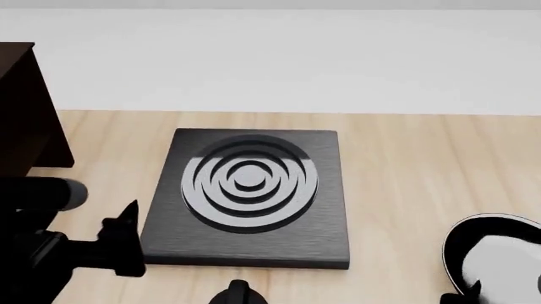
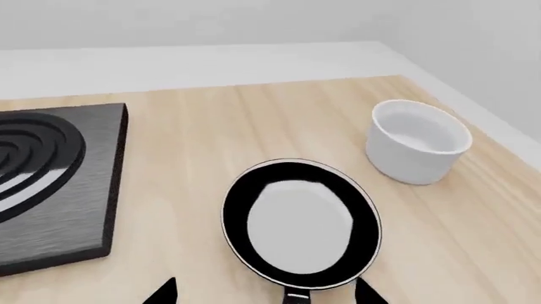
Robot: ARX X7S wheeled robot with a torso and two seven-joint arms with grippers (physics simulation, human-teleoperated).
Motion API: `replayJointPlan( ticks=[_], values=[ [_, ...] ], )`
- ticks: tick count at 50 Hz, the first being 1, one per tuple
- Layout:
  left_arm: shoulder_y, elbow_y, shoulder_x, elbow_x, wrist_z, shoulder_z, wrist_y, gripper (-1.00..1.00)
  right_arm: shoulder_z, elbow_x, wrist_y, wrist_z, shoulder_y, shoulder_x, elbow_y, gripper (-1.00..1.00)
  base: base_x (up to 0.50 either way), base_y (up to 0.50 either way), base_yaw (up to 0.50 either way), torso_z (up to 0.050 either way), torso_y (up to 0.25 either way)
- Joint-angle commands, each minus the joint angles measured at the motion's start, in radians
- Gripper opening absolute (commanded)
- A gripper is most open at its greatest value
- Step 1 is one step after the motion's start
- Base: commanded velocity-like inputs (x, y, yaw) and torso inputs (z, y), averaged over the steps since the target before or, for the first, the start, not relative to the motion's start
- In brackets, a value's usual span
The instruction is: Put the frying pan on the cabinet shelf.
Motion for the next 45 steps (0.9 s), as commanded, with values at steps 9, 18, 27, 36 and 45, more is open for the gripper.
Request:
replayJointPlan(
  ticks=[9, 18, 27, 36, 45],
  values=[
    [-0.019, -0.018, 0.006, -0.013, 0.017, 0.015, 0.005, 1.0, 0.124, 0.224, -0.048, 0.156, -0.097, -0.003, 0.092, 1.0, 0.0, 0.0, -0.01, 0.0, 0.0],
    [-0.015, -0.017, 0.006, -0.025, 0.012, 0.015, 0.007, 1.0, 0.087, 0.237, -0.068, 0.196, -0.123, 0.03, 0.162, 1.0, 0.0, 0.0, -0.01, 0.0, 0.0],
    [-0.002, -0.011, 0.014, -0.047, 0.007, 0.003, 0.0, 1.0, 0.108, 0.282, -0.108, 0.233, -0.145, 0.023, 0.23, 1.0, 0.0, 0.0, -0.01, 0.0, 0.0],
    [0.001, -0.011, 0.016, -0.066, 0.001, -0.006, -0.008, 1.0, 0.097, 0.313, -0.137, 0.258, -0.152, 0.034, 0.302, 1.0, 0.0, 0.0, -0.01, 0.0, 0.0],
    [0.004, -0.011, 0.015, -0.078, -0.003, 0.002, -0.009, 1.0, 0.118, 0.357, -0.179, 0.295, -0.167, 0.028, 0.373, 1.0, 0.0, 0.01, -0.01, 0.0, 0.0]
  ],
)
